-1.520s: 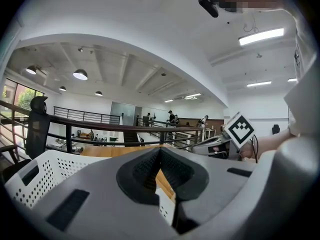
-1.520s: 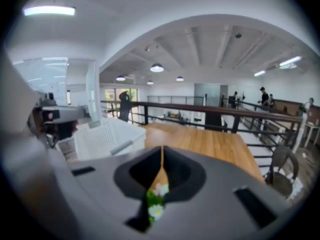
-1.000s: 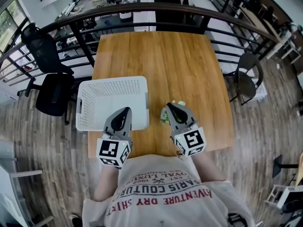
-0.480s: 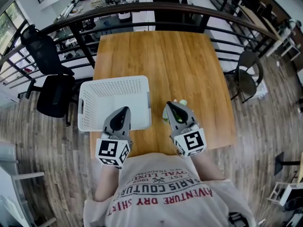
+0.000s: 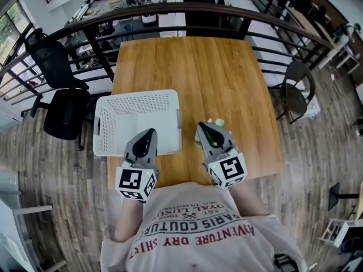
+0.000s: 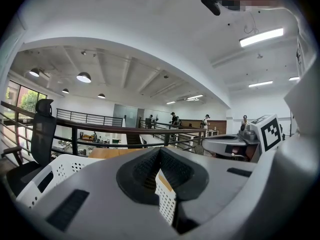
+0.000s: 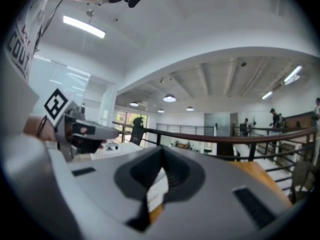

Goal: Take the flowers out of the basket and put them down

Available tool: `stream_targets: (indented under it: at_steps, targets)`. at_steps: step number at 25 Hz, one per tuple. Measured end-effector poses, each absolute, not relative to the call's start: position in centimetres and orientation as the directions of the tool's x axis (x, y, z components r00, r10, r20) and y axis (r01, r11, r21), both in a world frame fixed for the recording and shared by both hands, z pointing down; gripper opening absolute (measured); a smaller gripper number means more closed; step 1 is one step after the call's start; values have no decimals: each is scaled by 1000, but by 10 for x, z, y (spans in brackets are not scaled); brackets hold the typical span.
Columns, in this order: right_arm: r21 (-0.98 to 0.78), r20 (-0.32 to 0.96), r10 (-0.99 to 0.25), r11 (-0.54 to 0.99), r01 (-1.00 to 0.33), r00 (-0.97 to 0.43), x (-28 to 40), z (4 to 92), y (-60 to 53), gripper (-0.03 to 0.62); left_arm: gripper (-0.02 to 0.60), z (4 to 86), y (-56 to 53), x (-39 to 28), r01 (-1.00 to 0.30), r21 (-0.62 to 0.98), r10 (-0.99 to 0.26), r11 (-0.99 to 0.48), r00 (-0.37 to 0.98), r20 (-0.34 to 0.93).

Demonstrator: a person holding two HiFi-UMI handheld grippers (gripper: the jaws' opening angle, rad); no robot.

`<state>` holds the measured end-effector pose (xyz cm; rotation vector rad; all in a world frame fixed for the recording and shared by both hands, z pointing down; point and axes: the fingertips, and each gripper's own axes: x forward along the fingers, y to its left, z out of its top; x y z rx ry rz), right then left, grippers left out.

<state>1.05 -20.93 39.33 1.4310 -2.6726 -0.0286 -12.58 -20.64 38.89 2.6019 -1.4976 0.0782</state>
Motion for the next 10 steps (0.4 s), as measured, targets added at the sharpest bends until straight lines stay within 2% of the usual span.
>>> stream_targets:
  at_steps: [10]
  targets:
    - [73,84,-824,565,-822,-560,6,392,-208,28,26,389,-203,-121,-859,58,-851,-508,512,122]
